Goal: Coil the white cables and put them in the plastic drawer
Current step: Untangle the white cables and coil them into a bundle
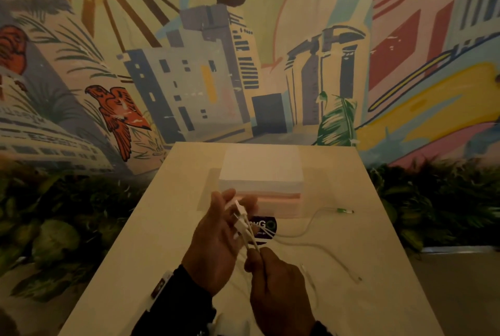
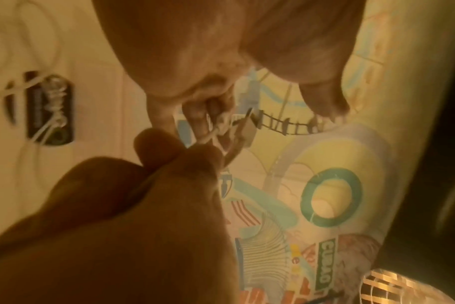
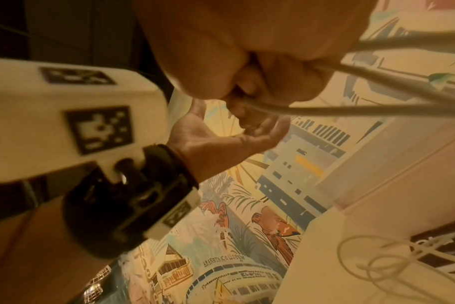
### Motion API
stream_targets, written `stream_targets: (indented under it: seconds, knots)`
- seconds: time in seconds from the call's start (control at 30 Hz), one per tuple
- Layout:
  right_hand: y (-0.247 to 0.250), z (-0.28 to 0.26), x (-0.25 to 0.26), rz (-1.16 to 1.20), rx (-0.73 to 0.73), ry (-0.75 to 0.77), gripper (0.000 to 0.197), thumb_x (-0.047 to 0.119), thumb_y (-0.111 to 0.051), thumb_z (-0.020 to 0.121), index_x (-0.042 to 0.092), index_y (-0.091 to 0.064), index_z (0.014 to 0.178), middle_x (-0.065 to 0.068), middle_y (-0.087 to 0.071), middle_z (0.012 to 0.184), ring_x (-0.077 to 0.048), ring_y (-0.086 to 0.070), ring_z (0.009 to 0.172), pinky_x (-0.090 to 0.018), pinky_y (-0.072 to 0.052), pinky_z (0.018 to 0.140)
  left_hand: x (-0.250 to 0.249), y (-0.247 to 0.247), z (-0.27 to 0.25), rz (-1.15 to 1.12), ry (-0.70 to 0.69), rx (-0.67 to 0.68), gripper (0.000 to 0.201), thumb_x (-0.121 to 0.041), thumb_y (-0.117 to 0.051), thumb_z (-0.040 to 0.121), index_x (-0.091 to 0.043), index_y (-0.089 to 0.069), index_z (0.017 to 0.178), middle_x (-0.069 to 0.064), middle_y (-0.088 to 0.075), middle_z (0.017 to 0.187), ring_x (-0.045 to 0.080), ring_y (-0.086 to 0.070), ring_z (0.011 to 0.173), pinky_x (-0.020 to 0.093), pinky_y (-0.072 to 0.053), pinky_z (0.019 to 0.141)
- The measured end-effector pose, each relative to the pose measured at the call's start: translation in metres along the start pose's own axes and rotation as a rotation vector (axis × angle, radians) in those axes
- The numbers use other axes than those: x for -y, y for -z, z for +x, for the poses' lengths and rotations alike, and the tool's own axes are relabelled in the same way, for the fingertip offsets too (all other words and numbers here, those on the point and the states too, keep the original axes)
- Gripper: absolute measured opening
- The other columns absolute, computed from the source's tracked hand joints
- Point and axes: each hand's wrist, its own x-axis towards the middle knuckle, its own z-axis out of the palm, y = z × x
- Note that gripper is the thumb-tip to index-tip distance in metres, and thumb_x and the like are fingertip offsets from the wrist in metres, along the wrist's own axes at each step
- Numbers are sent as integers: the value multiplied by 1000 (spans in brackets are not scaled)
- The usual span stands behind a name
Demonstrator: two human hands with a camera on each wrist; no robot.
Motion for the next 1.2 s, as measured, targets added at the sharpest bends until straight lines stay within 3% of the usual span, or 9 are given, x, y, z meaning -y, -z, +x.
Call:
stream_targets:
  seconds: [0.1,0.23,0.33,0.4,0.47,0.57,0.83,1.07,1.2]
  knots:
    - [-3,3,2,-51,-2,17,36,41,-30,85,25,-61,81,-3,-64,48,-19,-56,41,-11,-14,40,9,5,-6,-36,203,154,59,-43,-85,51,-10,-72,97,20,-70,111,34,-63,110,48,-46,99]
    - [-6,3,10,-141,52,-67,42,45,-31,88,26,-67,96,2,-66,48,-12,-54,35,-6,-8,39,14,3,-8,205,240,130,38,-40,-58,78,-4,-68,74,20,-73,84,36,-66,101,47,-48,92]
    - [-6,1,10,-185,145,-143,49,60,-20,89,34,-62,91,6,-69,63,-10,-63,55,-16,-31,41,2,-2,-9,239,136,93,40,-36,-38,91,-9,-48,62,14,-67,63,35,-70,90,39,-53,77]
    - [-4,-5,6,-164,224,-156,68,80,-9,77,29,-53,87,3,-67,71,-15,-62,71,-28,-45,59,-17,5,-4,155,68,58,41,-33,-35,95,-12,-43,60,6,-52,48,28,-65,58,33,-53,59]
    - [15,-8,10,57,431,-253,46,69,-36,83,28,-54,73,11,-64,57,-5,-57,62,-28,-45,63,-46,18,4,31,78,33,40,-38,-38,91,-16,-41,57,-3,-33,43,12,-35,35,22,-38,37]
    - [50,-5,5,109,561,-276,24,43,-52,91,29,-59,73,11,-60,56,8,-50,54,-9,-38,55,-81,45,13,193,13,-7,44,-42,-36,93,-19,-41,55,-6,-26,42,8,-18,34,17,-15,35]
    - [41,50,50,-88,203,137,27,41,-47,91,23,-59,75,9,-51,54,-6,-50,54,-13,-32,49,-66,33,-17,735,55,260,41,-39,-29,96,-18,-64,88,-7,-67,49,5,-27,31,20,-22,36]
    - [22,67,59,-209,110,314,30,36,-37,88,19,-54,70,10,-53,54,-6,-38,42,-12,-29,43,-57,44,-19,585,132,292,58,-57,-42,81,-15,-66,49,3,-57,43,17,-33,39,27,-26,44]
    - [14,69,53,-248,120,313,32,37,-37,90,21,-63,81,3,-69,69,-15,-59,57,-36,-51,52,-57,58,-8,582,119,436,48,-43,-58,81,-7,-60,50,10,-48,45,15,-36,39,23,-30,45]
